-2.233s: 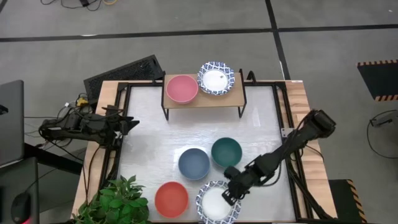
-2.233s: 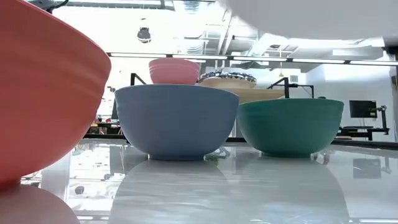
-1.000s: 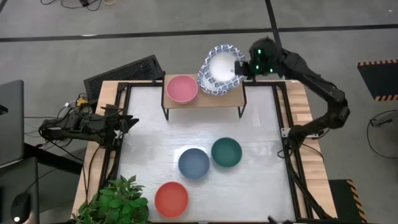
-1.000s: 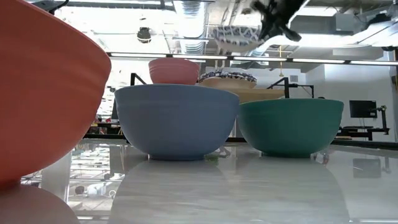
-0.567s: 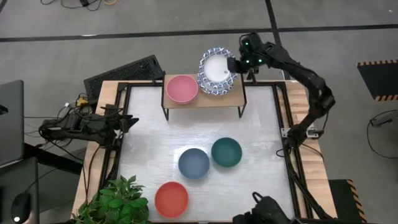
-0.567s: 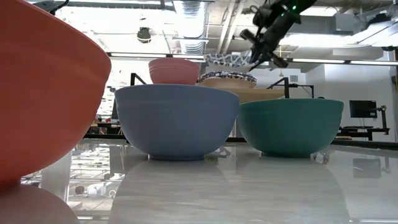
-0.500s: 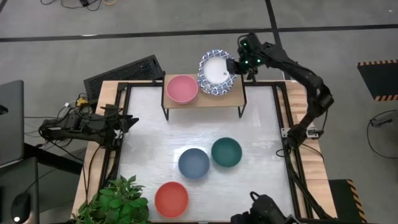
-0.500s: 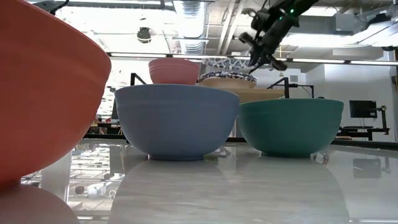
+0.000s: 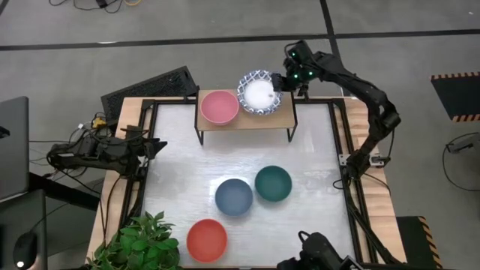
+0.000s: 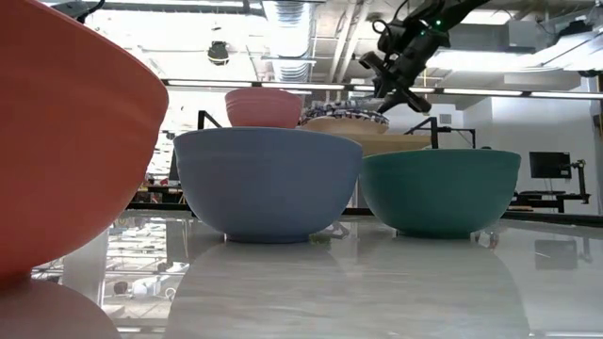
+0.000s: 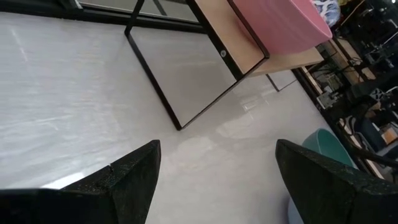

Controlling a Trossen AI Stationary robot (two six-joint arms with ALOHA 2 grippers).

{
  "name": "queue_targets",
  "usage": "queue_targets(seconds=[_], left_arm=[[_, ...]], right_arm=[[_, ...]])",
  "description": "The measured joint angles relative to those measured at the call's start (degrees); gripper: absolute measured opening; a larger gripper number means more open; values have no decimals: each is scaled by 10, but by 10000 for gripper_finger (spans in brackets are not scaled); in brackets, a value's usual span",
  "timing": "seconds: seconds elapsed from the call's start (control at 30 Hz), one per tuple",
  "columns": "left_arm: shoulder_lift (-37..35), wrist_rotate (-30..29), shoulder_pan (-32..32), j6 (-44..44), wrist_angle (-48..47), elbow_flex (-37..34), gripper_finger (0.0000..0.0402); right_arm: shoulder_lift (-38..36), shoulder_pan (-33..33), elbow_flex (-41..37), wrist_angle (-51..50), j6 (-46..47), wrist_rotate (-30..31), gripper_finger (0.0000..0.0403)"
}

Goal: Place and stack bowls onto a shelf
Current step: Stack the white patterned bowl on top of the white patterned bowl on the shelf

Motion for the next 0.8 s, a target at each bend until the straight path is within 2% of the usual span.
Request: queue_targets(seconds=[0.4, 0.5, 0.8], left_arm=[[0, -5, 0, 0, 0, 0, 302], [0, -5, 0, 0, 0, 0, 302], [0, -5, 0, 0, 1, 0, 302]], right_arm=[[-6, -8, 0, -31, -14, -5, 203], [-12, -17, 0, -63, -22, 3, 213], [-60, -16, 0, -85, -33, 88, 214]])
